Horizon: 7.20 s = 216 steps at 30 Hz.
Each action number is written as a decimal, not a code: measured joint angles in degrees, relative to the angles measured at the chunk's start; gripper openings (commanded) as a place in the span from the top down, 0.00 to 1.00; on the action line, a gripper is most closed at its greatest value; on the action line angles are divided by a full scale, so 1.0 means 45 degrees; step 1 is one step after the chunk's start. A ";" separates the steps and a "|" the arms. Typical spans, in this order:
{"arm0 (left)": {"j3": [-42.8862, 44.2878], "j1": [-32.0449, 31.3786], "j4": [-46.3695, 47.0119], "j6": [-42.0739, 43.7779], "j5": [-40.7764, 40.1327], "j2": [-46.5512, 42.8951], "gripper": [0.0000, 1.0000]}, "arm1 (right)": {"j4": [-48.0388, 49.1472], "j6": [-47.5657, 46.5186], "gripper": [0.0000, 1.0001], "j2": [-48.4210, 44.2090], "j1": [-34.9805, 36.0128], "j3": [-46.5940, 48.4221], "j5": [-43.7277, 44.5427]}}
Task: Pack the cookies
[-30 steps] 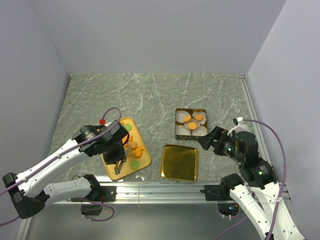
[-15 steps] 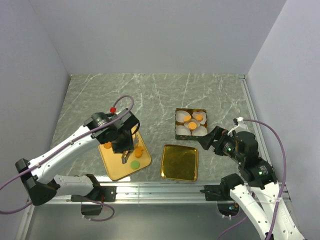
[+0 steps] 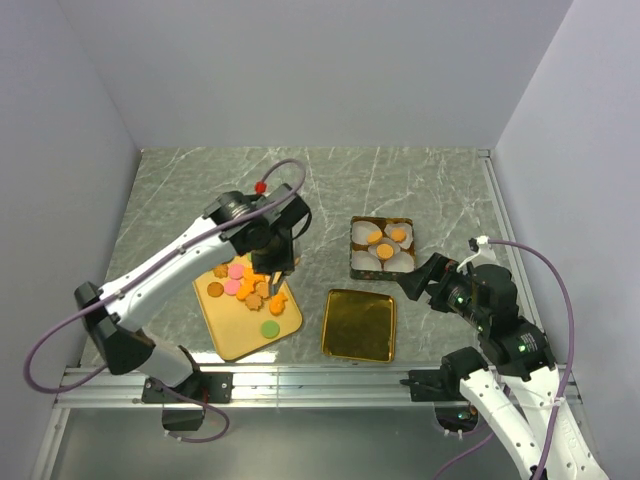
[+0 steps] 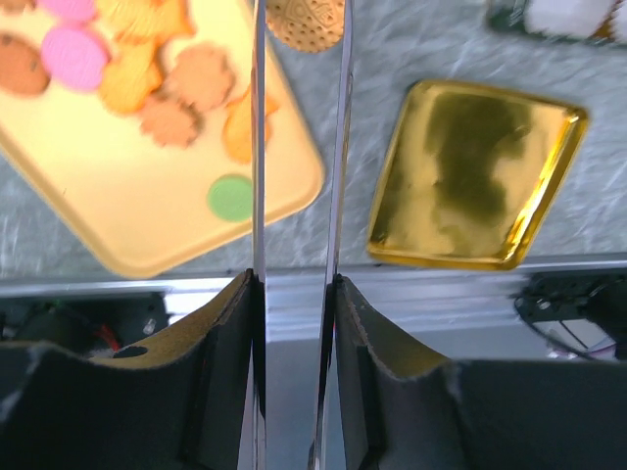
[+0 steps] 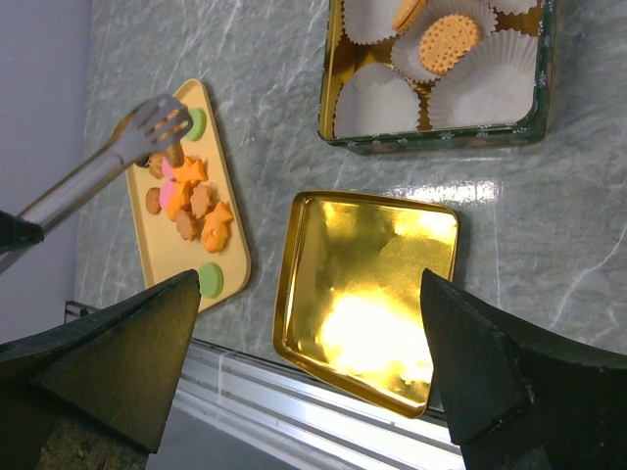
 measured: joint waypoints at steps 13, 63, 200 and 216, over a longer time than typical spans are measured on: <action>0.4726 -0.0053 0.0447 0.1452 0.0393 0.4269 0.65 | -0.0024 -0.0044 0.00 0.0053 0.0000 0.0000 0.0248; 0.6431 -0.2064 0.1768 0.1919 0.0641 0.7121 0.53 | -0.0073 -0.0340 0.00 0.0335 0.0005 0.0000 0.0418; -0.4109 -0.1399 -0.0024 -0.2375 -0.0971 -0.3789 0.66 | 0.0180 -0.0053 0.00 0.0447 0.0000 -0.0379 -0.0612; 0.0665 -0.1394 0.0228 -0.0510 -0.1384 0.0087 0.68 | 0.0049 0.0015 0.00 0.0092 0.0000 -0.0379 -0.0170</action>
